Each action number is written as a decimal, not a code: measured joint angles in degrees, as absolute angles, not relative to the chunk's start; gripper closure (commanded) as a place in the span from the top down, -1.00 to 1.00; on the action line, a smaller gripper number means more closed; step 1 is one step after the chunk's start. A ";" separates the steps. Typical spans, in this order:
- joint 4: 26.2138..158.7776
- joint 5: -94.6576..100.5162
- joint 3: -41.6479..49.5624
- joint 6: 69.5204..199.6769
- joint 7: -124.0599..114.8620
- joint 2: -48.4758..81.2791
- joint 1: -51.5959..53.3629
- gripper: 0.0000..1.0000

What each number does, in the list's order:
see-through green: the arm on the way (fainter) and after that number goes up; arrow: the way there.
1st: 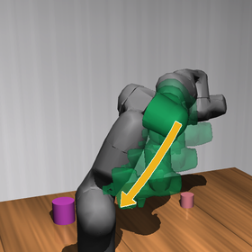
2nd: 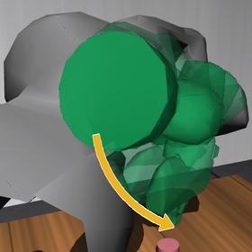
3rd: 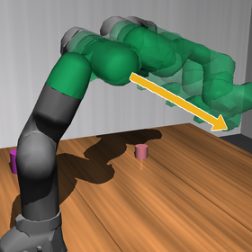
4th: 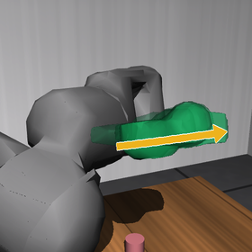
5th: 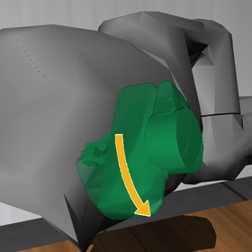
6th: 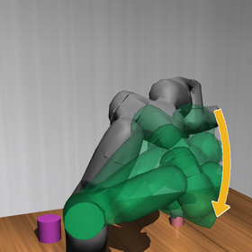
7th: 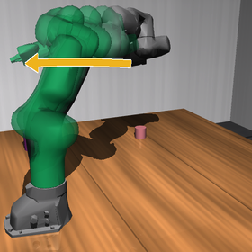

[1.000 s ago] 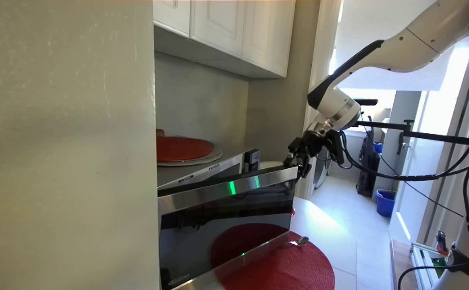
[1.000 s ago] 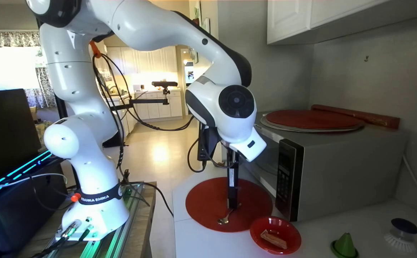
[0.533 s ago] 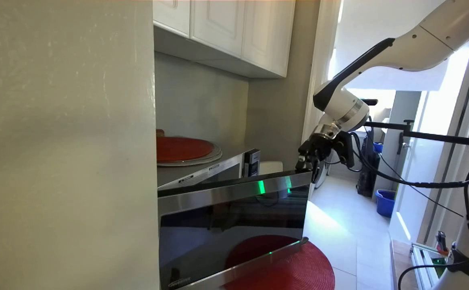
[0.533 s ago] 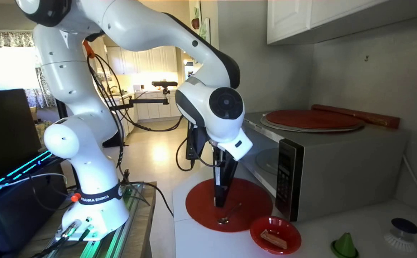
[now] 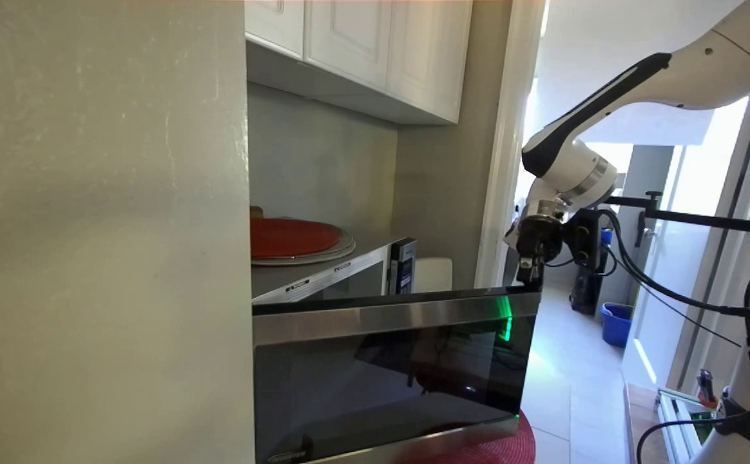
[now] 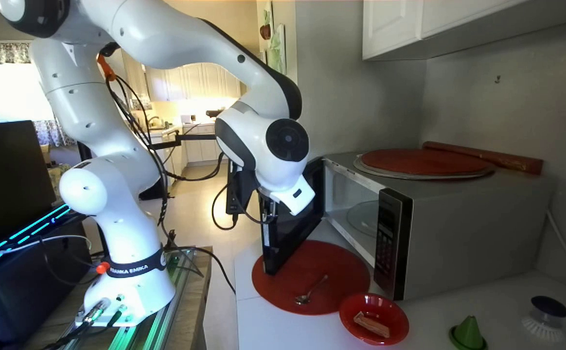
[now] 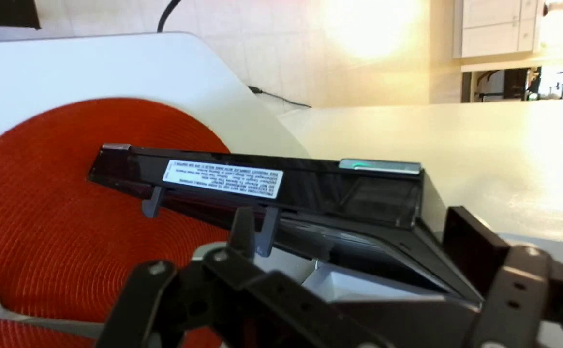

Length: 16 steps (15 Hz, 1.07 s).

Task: Open the microwave oven the place the red bowl inside the oven.

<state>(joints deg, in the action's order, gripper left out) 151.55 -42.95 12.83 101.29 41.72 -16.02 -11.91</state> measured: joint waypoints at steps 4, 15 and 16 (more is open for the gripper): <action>151.95 -39.47 15.29 93.54 41.81 -20.55 -13.02 1.00; 151.52 -42.62 14.63 115.70 41.77 -18.00 -12.28 1.00; 151.46 -44.34 14.39 120.29 41.78 -16.37 -11.60 1.00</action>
<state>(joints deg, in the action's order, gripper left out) 151.46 -44.34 14.39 120.29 41.78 -16.37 -11.60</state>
